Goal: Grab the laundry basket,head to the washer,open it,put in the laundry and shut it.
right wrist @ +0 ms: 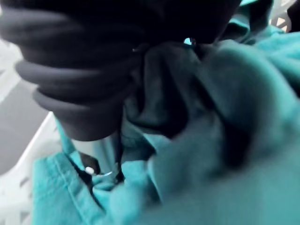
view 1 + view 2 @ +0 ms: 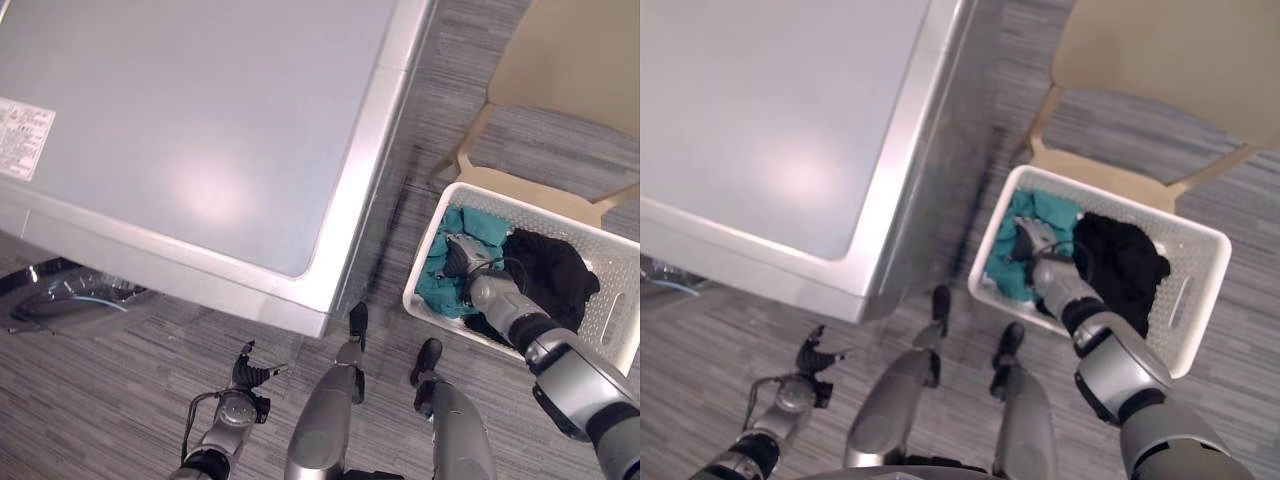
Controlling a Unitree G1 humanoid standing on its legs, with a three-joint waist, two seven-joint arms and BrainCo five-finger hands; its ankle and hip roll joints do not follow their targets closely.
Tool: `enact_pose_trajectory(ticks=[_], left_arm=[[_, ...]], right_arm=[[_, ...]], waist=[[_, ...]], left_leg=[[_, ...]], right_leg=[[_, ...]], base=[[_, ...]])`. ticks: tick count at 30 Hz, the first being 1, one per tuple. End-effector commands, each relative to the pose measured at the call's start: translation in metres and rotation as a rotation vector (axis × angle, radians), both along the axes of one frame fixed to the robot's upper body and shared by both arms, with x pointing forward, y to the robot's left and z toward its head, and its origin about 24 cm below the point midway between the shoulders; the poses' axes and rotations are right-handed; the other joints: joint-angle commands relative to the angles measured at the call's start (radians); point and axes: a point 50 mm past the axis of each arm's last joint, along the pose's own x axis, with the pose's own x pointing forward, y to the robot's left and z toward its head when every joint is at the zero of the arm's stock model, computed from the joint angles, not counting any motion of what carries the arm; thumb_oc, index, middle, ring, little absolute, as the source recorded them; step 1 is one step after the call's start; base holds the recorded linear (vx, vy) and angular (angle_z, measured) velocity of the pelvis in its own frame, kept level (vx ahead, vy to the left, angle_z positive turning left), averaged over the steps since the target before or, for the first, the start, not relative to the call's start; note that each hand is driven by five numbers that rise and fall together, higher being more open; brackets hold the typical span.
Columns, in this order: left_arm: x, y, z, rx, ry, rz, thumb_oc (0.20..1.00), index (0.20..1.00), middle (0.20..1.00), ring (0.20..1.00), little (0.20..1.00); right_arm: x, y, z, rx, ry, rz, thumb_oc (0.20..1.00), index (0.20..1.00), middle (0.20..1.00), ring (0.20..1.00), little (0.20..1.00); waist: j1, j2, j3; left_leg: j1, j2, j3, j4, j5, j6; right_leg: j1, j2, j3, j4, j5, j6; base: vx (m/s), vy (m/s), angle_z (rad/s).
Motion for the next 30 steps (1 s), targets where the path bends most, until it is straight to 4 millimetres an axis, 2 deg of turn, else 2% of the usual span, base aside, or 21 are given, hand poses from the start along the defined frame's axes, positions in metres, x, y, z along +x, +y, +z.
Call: enact_pose_trajectory(ticks=[1, 2, 3, 4, 5, 7, 9, 10, 12, 13, 16, 19, 24, 25, 27, 29, 30], left_arm=[[0.001, 0.009, 0.003, 0.008, -0.014, 0.036, 1.0, 1.0, 1.0, 1.0, 1.0], [-0.002, 0.007, 0.0, -0.004, 0.003, 0.045, 1.0, 1.0, 1.0, 1.0, 1.0], [-0.002, 0.007, 0.0, -0.004, 0.003, 0.045, 1.0, 1.0, 1.0, 1.0, 1.0], [-0.008, 0.005, -0.005, -0.02, 0.033, 0.057, 1.0, 1.0, 1.0, 1.0, 1.0], [-0.008, 0.005, -0.005, -0.02, 0.033, 0.057, 1.0, 1.0, 1.0, 1.0, 1.0], [-0.016, 0.005, -0.01, -0.038, 0.06, 0.072, 1.0, 1.0, 1.0, 1.0, 1.0], [-0.018, 0.005, -0.011, -0.043, 0.066, 0.076, 1.0, 1.0, 1.0, 1.0, 1.0], [-0.024, 0.008, -0.013, -0.047, 0.084, 0.093, 1.0, 1.0, 1.0, 1.0, 1.0], [-0.027, 0.009, -0.014, -0.048, 0.09, 0.097, 1.0, 1.0, 1.0, 1.0, 1.0], [-0.033, 0.011, -0.016, -0.049, 0.106, 0.111, 1.0, 1.0, 1.0, 1.0, 1.0], [-0.039, 0.013, -0.019, -0.049, 0.12, 0.128, 1.0, 1.0, 1.0, 1.0, 1.0], [-0.055, 0.016, -0.026, -0.058, 0.167, 0.165, 1.0, 1.0, 1.0, 1.0, 1.0], [-0.071, 0.015, -0.032, -0.072, 0.206, 0.18, 1.0, 1.0, 1.0, 1.0, 1.0], [-0.075, 0.016, -0.033, -0.069, 0.216, 0.175, 1.0, 1.0, 1.0, 1.0, 1.0], [-0.072, 0.016, -0.032, -0.063, 0.206, 0.172, 1.0, 1.0, 1.0, 1.0, 1.0], [-0.056, 0.021, -0.023, -0.037, 0.16, 0.145, 1.0, 1.0, 1.0, 1.0, 1.0], [-0.056, 0.021, -0.023, -0.037, 0.16, 0.144, 1.0, 1.0, 1.0, 1.0, 1.0]], right_arm=[[-0.012, 0.001, -0.016, 0.15, 0.059, -0.02, 0.2, 0.2, 0.2, 0.2, 0.2], [-0.019, 0.005, -0.021, 0.272, 0.06, -0.029, 0.2, 0.2, 0.2, 0.2, 0.2], [-0.019, 0.005, -0.021, 0.272, 0.06, -0.029, 0.2, 0.2, 0.2, 0.2, 0.2], [-0.033, 0.006, -0.03, 0.479, 0.057, -0.07, 0.2, 0.2, 0.2, 0.2, 0.2], [-0.033, 0.006, -0.03, 0.479, 0.057, -0.07, 0.2, 0.2, 0.2, 0.2, 0.2], [-0.046, 0.006, -0.032, 0.678, 0.03, -0.098, 0.2, 0.2, 0.2, 0.2, 0.2], [-0.05, 0.005, -0.032, 0.727, 0.022, -0.104, 0.2, 0.2, 0.2, 0.2, 0.2], [-0.058, 0.002, -0.026, 0.833, -0.012, -0.095, 0.2, 0.2, 0.2, 0.2, 0.2], [-0.06, 0.001, -0.021, 0.872, -0.034, -0.081, 0.2, 0.2, 0.2, 0.2, 0.2], [-0.068, 0.0, -0.013, 0.947, -0.067, -0.05, 0.2, 0.2, 0.2, 0.2, 0.2], [-0.074, -0.001, -0.003, 1.017, -0.103, -0.013, 0.2, 0.2, 0.2, 0.2, 0.2], [-0.087, 0.003, 0.015, 1.119, -0.15, 0.078, 0.2, 0.2, 0.2, 0.2, 0.2], [-0.099, 0.014, 0.028, 1.191, -0.162, 0.183, 0.2, 0.2, 0.2, 0.2, 0.2], [-0.102, 0.02, 0.037, 1.197, -0.173, 0.242, 0.2, 0.2, 0.2, 0.2, 0.2], [-0.102, 0.025, 0.039, 1.208, -0.171, 0.269, 0.2, 0.2, 0.2, 0.2, 0.2], [-0.104, 0.03, 0.049, 1.229, -0.2, 0.32, 0.2, 0.2, 0.2, 0.2, 0.2], [-0.104, 0.03, 0.049, 1.229, -0.2, 0.32, 0.2, 0.2, 0.2, 0.2, 0.2]], waist=[[0.02, -0.035, -0.016], [0.015, -0.042, -0.024], [0.015, -0.042, -0.024], [-0.004, -0.059, -0.041], [-0.004, -0.058, -0.041], [-0.028, -0.081, -0.068], [-0.036, -0.088, -0.078], [-0.054, -0.103, -0.099], [-0.061, -0.107, -0.111], [-0.081, -0.117, -0.136], [-0.095, -0.124, -0.164], [-0.118, -0.13, -0.227], [-0.125, -0.135, -0.264], [-0.128, -0.134, -0.259], [-0.127, -0.134, -0.247], [-0.125, -0.126, -0.212], [-0.124, -0.125, -0.214]], left_leg=[[0.006, -0.001, 0.032, 0.006, -0.055, -0.082], [0.02, 0.0, 0.031, -0.001, -0.058, -0.083], [0.021, 0.0, 0.031, -0.001, -0.058, -0.083], [0.058, 0.004, 0.037, -0.009, -0.07, -0.082], [0.059, 0.004, 0.037, -0.009, -0.07, -0.083], [0.107, 0.01, 0.055, -0.016, -0.086, -0.078], [0.127, 0.009, 0.062, -0.02, -0.092, -0.076], [0.164, 0.008, 0.076, -0.024, -0.105, -0.071], [0.178, 0.007, 0.083, -0.026, -0.108, -0.069], [0.22, 0.005, 0.097, -0.03, -0.123, -0.063], [0.256, -0.001, 0.111, -0.034, -0.136, -0.056], [0.32, -0.009, 0.136, -0.041, -0.163, -0.042], [0.374, -0.016, 0.16, -0.05, -0.186, -0.03], [0.385, -0.013, 0.17, -0.053, -0.186, -0.023], [0.383, -0.008, 0.177, -0.053, -0.18, -0.022], [0.36, 0.018, 0.167, -0.053, -0.146, -0.018], [0.356, 0.019, 0.168, -0.053, -0.145, -0.018]], right_leg=[[-0.013, -0.032, 0.068, -0.172, 0.097, 0.062], [0.002, -0.031, 0.067, -0.178, 0.096, 0.063], [0.002, -0.031, 0.067, -0.178, 0.096, 0.063], [0.037, -0.031, 0.068, -0.187, 0.094, 0.064], [0.038, -0.03, 0.068, -0.187, 0.094, 0.064], [0.08, -0.029, 0.074, -0.201, 0.096, 0.068], [0.098, -0.027, 0.076, -0.206, 0.095, 0.07], [0.13, -0.026, 0.078, -0.213, 0.095, 0.074], [0.141, -0.025, 0.081, -0.218, 0.097, 0.077], [0.175, -0.024, 0.089, -0.225, 0.092, 0.082], [0.207, -0.025, 0.096, -0.233, 0.091, 0.088], [0.253, -0.022, 0.121, -0.252, 0.1, 0.101], [0.276, -0.019, 0.157, -0.262, 0.112, 0.115], [0.262, -0.018, 0.171, -0.232, 0.116, 0.124], [0.247, -0.019, 0.178, -0.195, 0.119, 0.128], [0.221, 0.01, 0.208, -0.038, 0.051, 0.122], [0.217, 0.012, 0.209, -0.04, 0.054, 0.122]], base=[[0.03, -0.033, 0.18], [0.02, -0.022, 0.22], [0.05, -0.027, 0.2], [0.04, -0.014, 0.11], [0.06, -0.02, 0.0], [0.07, -0.011, -0.05], [0.09, 0.005, -0.11], [0.13, 0.02, -0.2], [0.1, 0.03, -0.2], [0.08, 0.036, -0.13], [0.1, 0.05, -0.12], [0.12, 0.095, -0.2], [0.05, 0.11, -0.36], [-0.1, 0.1, -0.23], [-0.18, 0.036, -0.48], [-0.26, -0.011, -0.3], [-0.19, -0.021, 0.11]])
